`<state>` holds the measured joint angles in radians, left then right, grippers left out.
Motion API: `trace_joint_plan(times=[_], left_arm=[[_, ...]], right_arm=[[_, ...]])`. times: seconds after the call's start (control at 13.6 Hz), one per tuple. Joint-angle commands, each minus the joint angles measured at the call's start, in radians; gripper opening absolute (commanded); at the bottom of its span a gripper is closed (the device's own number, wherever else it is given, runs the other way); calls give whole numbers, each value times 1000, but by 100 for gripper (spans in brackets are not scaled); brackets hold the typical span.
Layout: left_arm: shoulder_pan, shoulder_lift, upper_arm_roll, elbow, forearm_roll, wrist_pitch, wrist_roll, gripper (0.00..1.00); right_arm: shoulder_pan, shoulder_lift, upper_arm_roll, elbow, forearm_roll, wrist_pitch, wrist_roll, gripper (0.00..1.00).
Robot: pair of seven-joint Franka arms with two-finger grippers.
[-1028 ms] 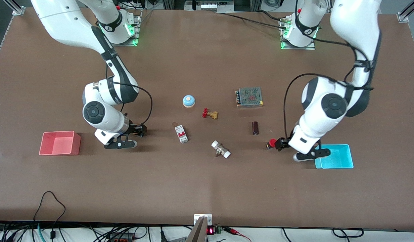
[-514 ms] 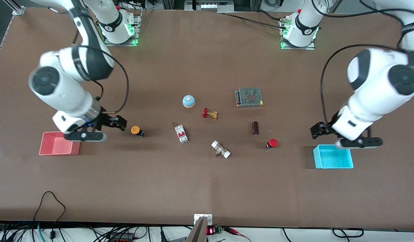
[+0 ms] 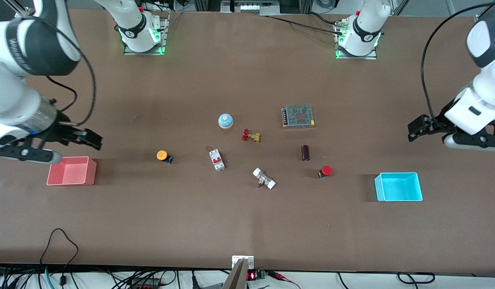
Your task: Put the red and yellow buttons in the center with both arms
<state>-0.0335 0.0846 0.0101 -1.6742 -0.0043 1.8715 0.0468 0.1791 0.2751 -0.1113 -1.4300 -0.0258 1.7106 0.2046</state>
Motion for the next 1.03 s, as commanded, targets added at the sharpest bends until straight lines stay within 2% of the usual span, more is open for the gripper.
trace_joint_plan(times=[0.0, 0.15, 0.29, 0.51, 0.73, 0.95], left_arm=[[17, -68, -9, -33, -2, -31, 45, 100], [24, -88, -9, -36, -2, -32, 68, 100], [30, -115, -10, -67, -2, -25, 73, 100], [30, -150, -13, -101, -2, -8, 71, 100], [30, -140, -9, -17, -3, -52, 67, 100], [30, -131, -9, 24, -10, -104, 68, 100]], right_arm=[[-18, -39, -73, 45, 10, -95, -176, 100], [-49, -85, -71, 33, 3, -118, -263, 100], [-44, -97, -70, 20, 9, -144, -260, 100], [-43, -163, -68, -62, 14, -151, -246, 100], [-47, -188, -70, -87, 14, -163, -238, 100], [-46, -197, -70, -89, 12, -167, -238, 100]])
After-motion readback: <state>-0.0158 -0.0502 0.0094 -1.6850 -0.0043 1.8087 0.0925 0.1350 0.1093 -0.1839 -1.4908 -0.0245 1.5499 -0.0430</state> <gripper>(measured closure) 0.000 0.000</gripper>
